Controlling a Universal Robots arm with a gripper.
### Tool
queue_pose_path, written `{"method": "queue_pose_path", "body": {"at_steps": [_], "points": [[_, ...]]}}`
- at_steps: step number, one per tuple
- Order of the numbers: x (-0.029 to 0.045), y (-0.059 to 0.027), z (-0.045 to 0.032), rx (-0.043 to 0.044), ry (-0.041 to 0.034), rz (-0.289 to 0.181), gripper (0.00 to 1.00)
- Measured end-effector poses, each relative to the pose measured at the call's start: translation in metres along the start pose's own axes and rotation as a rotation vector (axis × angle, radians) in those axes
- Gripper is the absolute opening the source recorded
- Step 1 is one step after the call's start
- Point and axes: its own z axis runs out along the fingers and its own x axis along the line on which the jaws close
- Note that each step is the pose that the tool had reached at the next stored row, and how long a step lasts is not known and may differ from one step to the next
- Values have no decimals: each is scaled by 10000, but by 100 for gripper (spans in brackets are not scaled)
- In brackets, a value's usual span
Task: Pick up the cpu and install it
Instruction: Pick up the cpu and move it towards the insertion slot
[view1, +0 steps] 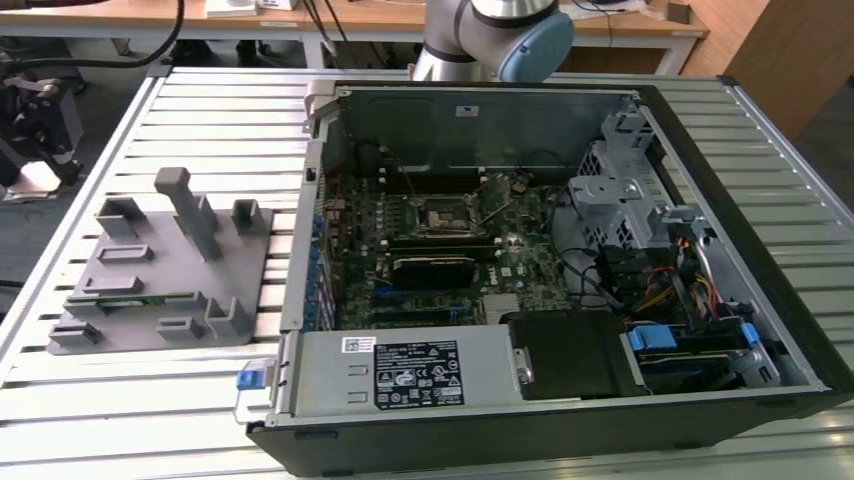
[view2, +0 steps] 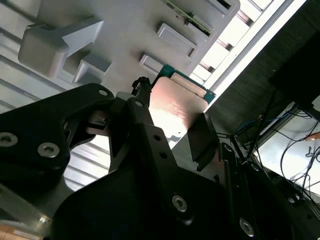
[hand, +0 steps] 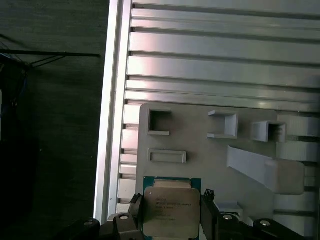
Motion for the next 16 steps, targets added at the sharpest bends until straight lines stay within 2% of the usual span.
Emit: {"method": "queue_pose_path", "body": {"at_steps": [12,16], "points": [[1,39,-289,-1,-1,-1,55],[-1,52,-361,0,0,0,55]]}}
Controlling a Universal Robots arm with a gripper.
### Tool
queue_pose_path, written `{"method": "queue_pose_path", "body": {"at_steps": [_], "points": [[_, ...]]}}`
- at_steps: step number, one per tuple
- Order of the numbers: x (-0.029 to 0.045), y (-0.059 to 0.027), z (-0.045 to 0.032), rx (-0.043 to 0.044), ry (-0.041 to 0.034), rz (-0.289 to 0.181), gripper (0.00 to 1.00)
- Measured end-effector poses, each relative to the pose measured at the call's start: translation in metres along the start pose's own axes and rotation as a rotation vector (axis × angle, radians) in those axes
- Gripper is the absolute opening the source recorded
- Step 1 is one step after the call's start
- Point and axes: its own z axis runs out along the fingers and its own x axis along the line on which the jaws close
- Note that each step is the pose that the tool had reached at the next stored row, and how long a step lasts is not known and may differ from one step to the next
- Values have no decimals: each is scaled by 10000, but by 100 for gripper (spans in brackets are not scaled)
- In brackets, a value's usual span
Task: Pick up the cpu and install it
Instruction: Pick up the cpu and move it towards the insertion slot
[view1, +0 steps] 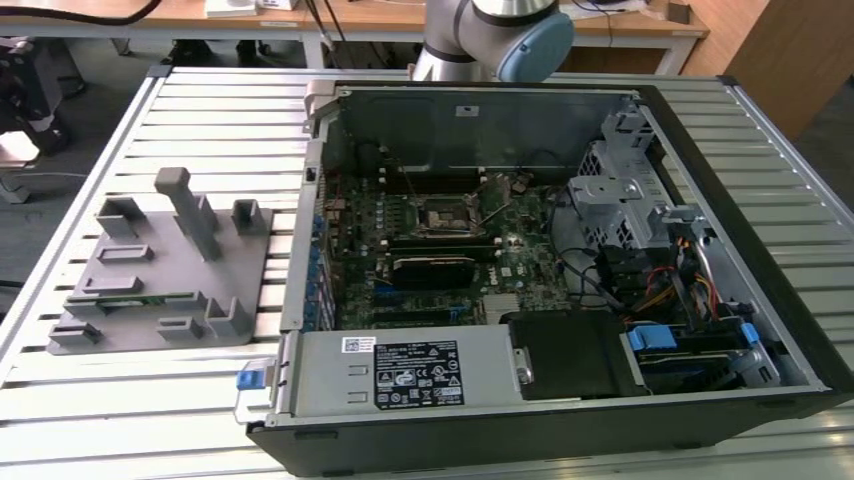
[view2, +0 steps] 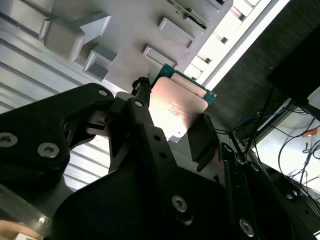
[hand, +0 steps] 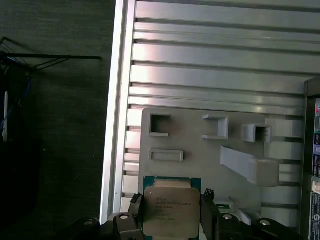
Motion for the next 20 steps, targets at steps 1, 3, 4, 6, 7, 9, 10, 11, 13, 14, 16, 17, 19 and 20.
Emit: {"method": "queue_pose_path", "body": {"at_steps": [1,3,4,6,7,9,10,11,13,14,16,17,19,20], "points": [[-3,3,-12,0,0,0,55],[-16,9,-31,-1,-3,0,55],[-24,12,-42,-1,-1,1,55],[-42,16,-61,-1,-2,-1,55],[-52,18,-71,0,-1,0,55],[-75,22,-88,-1,-1,0,55],[-88,24,-95,-1,-1,-1,55],[-101,25,-103,0,0,0,55],[-130,28,-115,0,0,0,55],[-146,28,-120,0,0,0,55],[-184,30,-127,-1,-1,0,55],[-207,30,-130,-1,-1,-1,55],[-260,29,-132,-1,-1,-1,55],[-288,29,-133,0,0,0,55]]}}
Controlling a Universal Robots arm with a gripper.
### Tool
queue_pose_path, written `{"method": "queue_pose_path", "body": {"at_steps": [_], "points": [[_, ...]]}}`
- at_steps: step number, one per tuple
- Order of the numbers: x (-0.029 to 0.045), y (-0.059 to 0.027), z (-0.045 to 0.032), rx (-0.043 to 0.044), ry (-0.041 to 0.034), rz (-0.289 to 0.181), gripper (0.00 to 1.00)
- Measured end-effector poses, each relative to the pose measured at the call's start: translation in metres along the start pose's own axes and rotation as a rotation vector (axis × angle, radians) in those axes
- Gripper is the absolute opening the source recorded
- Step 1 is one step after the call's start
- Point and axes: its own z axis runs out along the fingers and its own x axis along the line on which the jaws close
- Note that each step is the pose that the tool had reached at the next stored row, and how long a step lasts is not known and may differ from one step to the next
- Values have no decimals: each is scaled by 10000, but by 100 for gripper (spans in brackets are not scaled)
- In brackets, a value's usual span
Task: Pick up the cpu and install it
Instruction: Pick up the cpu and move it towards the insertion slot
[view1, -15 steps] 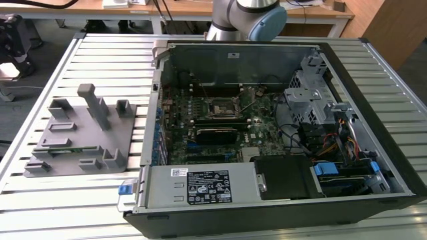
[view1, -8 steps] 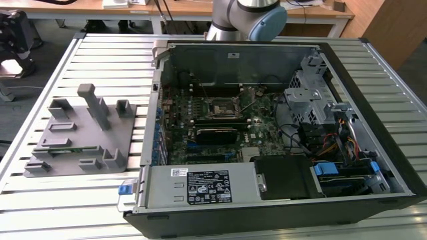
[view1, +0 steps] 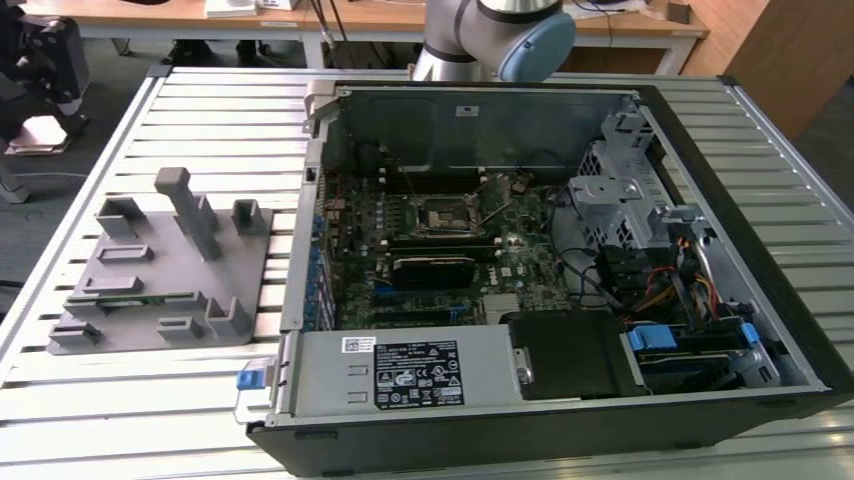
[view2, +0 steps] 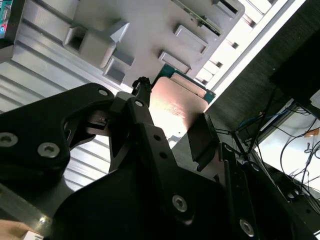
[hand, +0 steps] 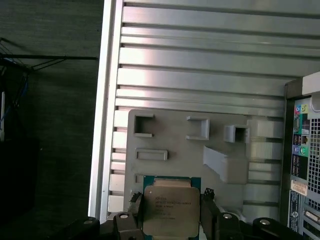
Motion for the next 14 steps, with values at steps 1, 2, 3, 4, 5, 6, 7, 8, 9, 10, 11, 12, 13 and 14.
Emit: {"method": "queue_pose_path", "body": {"at_steps": [1,2,3,4,5,6,7,8,9,10,11,12,13,14], "points": [[-27,0,-1,0,0,0,55],[-57,0,-1,0,-1,0,55],[-86,0,-2,0,0,1,55],[-113,0,-3,0,-1,0,55],[-139,0,-4,0,0,0,55],[-165,1,-5,0,-1,1,55],[-191,1,-6,0,-1,0,55],[-217,1,-7,-1,-1,0,55],[-243,2,-8,0,-1,0,55],[-271,2,-9,0,-1,-1,55],[-297,2,-10,0,-1,0,55],[-324,2,-11,0,0,0,55],[-351,2,-12,0,-1,0,55],[-378,2,-12,-1,-2,0,55]]}}
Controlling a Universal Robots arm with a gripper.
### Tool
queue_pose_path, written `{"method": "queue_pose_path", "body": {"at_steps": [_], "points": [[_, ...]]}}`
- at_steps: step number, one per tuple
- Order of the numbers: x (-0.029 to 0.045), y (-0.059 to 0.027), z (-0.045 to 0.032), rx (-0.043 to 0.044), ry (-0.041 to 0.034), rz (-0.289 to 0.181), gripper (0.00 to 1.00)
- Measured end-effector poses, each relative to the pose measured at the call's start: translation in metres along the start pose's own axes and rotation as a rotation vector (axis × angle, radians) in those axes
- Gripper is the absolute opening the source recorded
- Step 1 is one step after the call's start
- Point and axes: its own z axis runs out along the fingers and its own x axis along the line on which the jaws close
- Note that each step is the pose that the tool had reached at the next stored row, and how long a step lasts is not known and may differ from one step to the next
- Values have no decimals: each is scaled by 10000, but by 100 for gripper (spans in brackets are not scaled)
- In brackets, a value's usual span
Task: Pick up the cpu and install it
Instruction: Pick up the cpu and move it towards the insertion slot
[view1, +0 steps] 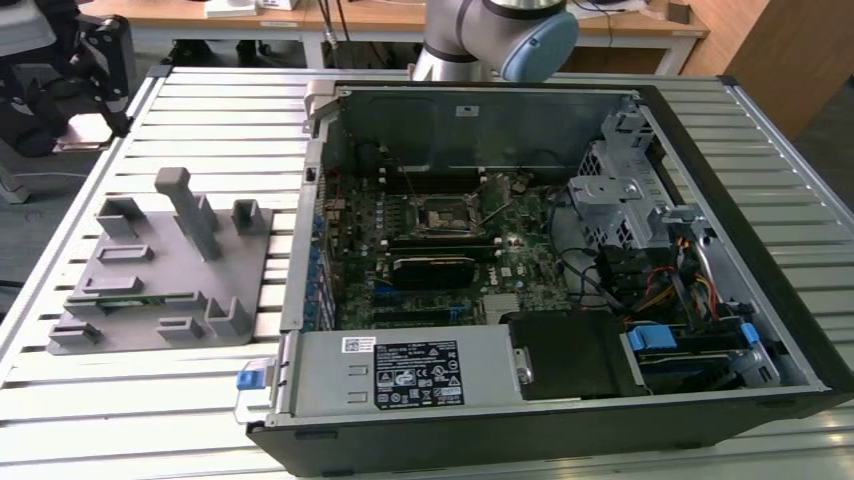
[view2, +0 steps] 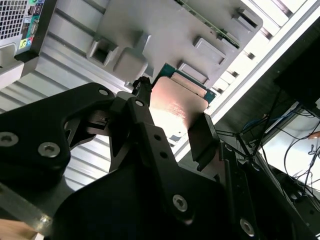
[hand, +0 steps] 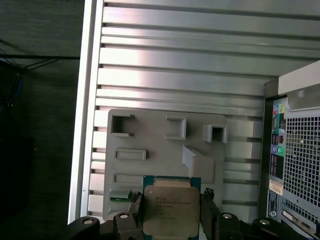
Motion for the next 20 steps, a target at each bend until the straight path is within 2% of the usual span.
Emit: {"method": "queue_pose_path", "body": {"at_steps": [20], "points": [[-547,-3,-19,1,1,1,55]]}}
